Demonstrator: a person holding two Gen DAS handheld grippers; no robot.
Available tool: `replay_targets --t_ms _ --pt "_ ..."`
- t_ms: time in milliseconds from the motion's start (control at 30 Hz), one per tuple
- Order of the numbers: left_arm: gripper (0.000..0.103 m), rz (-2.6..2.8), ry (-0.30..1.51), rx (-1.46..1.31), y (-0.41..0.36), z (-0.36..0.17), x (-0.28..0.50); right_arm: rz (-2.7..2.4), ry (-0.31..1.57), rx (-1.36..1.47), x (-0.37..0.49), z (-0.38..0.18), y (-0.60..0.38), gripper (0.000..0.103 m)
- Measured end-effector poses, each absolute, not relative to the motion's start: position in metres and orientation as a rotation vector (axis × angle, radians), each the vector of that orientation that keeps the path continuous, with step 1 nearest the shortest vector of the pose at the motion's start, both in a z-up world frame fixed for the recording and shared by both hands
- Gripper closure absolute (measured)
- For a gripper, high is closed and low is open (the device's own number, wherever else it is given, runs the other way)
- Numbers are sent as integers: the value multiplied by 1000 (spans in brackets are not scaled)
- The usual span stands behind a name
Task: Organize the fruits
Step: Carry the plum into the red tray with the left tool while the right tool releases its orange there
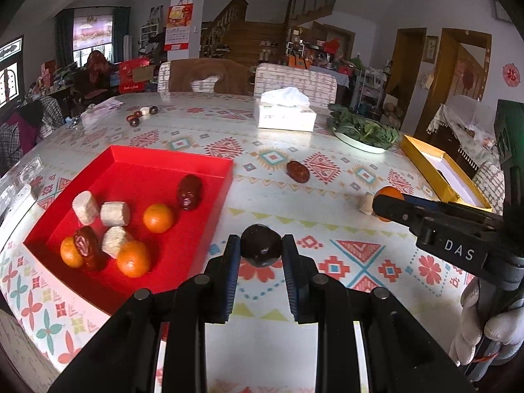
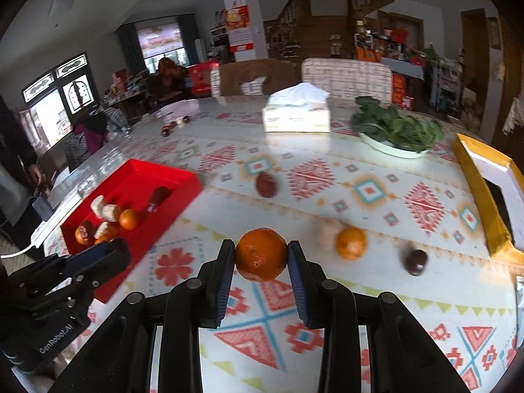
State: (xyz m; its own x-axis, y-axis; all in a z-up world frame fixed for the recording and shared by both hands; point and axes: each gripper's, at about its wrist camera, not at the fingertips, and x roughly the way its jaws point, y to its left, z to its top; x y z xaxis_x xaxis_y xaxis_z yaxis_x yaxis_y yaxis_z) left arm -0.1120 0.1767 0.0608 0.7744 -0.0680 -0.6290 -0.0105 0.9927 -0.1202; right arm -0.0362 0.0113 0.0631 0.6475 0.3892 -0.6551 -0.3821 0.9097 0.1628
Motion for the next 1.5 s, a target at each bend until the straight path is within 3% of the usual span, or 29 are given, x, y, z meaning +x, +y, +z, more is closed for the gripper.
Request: replay_targets --t_ms 967,1500 --pt "78 166 696 -211 304 55 -97 658 803 -35 -4 70 156 67" --pt "78 187 734 -229 336 44 -62 774 970 64 51 36 222 67"
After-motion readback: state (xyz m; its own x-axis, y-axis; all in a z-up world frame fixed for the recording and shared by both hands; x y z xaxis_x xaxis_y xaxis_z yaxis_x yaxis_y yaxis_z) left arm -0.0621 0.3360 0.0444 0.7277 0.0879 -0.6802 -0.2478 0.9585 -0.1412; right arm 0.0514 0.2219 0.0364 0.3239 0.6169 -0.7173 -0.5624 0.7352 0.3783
